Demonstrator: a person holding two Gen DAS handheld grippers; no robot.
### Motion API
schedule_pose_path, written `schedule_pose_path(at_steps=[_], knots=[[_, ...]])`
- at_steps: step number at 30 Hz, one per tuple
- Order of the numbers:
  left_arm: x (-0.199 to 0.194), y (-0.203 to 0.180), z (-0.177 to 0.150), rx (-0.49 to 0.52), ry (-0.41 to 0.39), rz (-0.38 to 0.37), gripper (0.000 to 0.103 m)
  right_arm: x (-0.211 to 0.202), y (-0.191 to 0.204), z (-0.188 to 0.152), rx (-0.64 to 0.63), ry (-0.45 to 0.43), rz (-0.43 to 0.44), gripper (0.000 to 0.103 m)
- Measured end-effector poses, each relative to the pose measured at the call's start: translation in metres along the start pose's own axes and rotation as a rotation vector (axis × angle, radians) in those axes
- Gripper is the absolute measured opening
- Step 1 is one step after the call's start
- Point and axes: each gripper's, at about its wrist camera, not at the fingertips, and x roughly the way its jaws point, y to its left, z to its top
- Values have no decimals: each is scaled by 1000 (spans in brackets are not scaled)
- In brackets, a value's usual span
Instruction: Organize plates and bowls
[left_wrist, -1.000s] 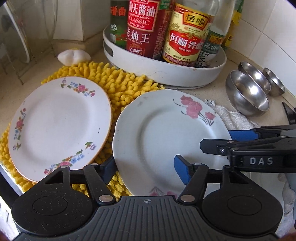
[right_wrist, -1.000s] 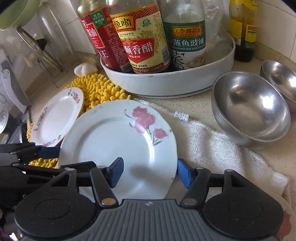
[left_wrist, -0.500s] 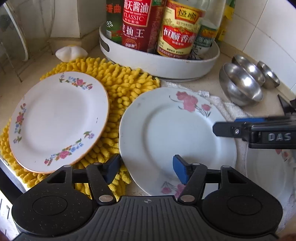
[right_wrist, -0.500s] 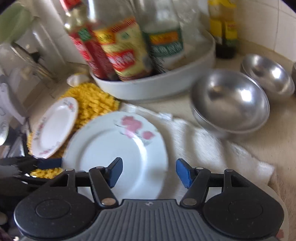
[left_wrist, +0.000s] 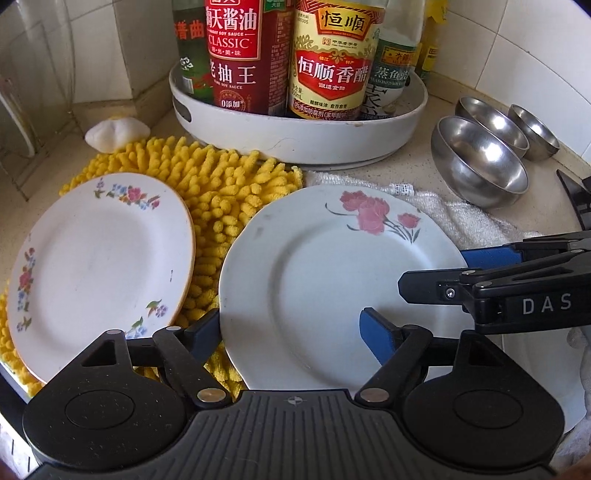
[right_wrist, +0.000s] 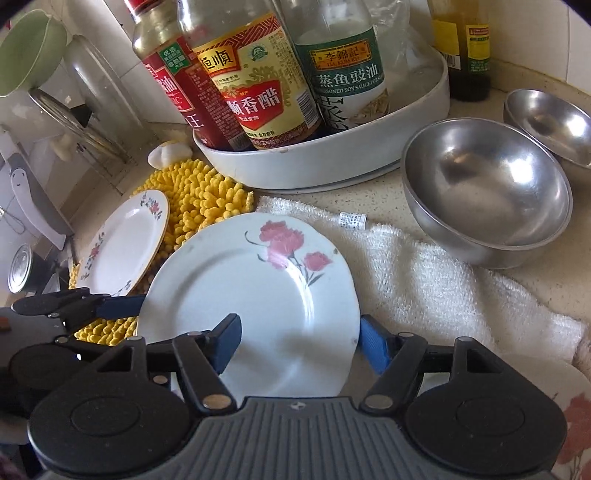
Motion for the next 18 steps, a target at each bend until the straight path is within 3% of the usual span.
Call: schedule_pose_path(at_steps=[4, 10, 18], knots=[[-1, -2, -1, 23, -10, 4, 84, -2, 9, -1, 5, -6, -63, 79], [-5, -1, 1, 38, -10, 2, 78, -9, 14, 1, 21, -18, -93, 79], [-11, 3, 3, 62, -12, -29, 78, -22, 21, -1, 65, -17, -118, 79]])
